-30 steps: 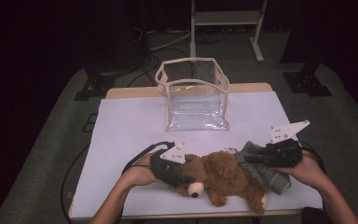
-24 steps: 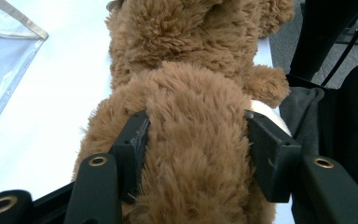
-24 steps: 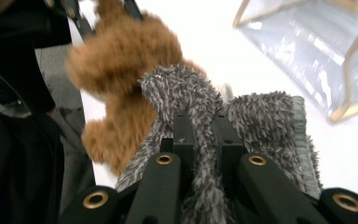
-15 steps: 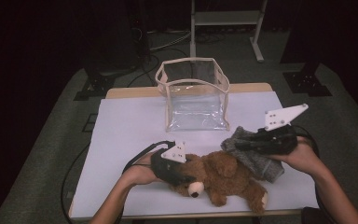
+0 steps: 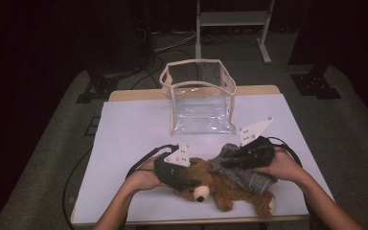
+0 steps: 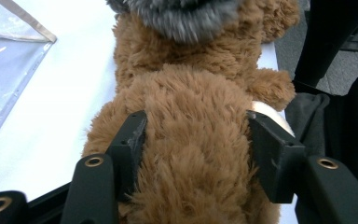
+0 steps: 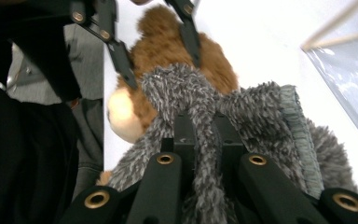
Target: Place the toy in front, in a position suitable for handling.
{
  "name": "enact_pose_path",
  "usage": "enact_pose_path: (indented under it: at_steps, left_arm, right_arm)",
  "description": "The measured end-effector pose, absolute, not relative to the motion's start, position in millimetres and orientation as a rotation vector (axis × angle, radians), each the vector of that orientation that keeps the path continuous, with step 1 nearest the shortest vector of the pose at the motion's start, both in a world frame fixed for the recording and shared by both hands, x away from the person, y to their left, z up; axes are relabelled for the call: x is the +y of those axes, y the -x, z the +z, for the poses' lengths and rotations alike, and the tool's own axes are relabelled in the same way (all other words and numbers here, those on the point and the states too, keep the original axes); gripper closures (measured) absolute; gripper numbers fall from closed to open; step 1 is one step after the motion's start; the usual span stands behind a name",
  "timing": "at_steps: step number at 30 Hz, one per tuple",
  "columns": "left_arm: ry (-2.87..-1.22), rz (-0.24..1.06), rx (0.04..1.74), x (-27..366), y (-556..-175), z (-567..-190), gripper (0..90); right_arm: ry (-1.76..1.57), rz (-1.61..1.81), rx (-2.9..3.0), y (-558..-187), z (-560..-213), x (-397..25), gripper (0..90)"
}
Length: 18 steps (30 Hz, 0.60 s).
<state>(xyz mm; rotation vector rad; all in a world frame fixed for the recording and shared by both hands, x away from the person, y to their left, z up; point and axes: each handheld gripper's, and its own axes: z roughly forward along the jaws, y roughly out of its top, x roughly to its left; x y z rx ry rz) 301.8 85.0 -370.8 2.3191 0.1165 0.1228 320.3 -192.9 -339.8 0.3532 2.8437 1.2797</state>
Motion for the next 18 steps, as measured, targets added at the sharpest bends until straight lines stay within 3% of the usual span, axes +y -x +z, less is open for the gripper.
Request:
enact_pose_path:
  at_steps: [8,14,18]
  left_arm:
    - [-2.305,0.124,0.196,97.1,-307.3,-365.8,30.0]
    - [-2.296,0.093,0.207,97.0,-307.5,-373.9,45.1]
    - [-2.295,0.097,0.199,96.2,-305.3,-375.6,47.3]
  right_arm:
    - [-0.372,1.286,2.834,-317.6,-344.9,-197.8,82.4]
    - [-0.353,1.245,2.844,-314.2,-340.3,-189.1,82.3]
    - [-0.283,1.206,2.860,-315.4,-330.8,-169.7,82.3]
